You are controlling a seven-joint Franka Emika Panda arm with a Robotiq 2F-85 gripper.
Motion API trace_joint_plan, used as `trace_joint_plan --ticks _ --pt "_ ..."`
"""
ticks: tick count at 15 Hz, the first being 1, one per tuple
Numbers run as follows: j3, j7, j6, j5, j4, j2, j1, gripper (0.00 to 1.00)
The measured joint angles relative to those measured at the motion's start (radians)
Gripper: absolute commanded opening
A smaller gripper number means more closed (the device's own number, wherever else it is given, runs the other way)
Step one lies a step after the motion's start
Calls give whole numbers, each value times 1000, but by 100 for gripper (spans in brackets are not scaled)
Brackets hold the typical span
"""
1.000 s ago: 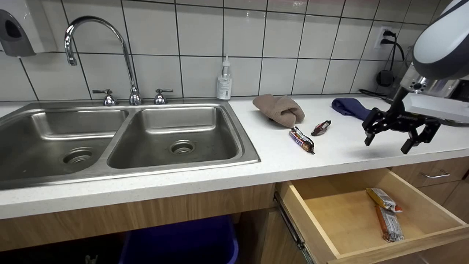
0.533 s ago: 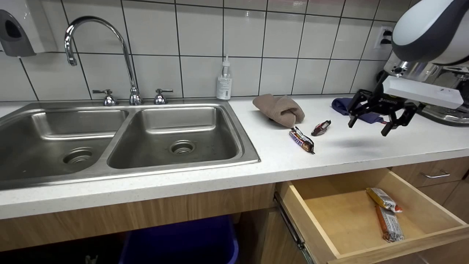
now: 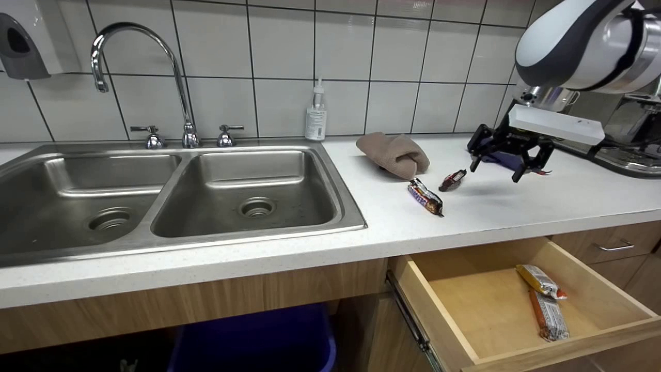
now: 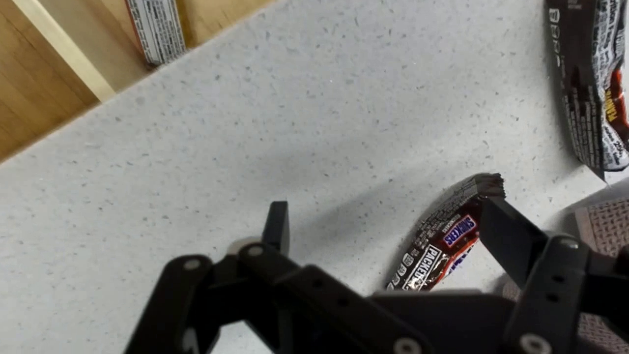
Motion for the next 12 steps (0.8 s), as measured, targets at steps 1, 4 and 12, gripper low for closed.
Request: trace_joint_plan --ticks 1,4,12 --pt "2 0 -10 0 27 20 0 100" --pt "3 0 -41 0 108 81 4 100" --pt "3 3 -128 -1 297 217 14 100"
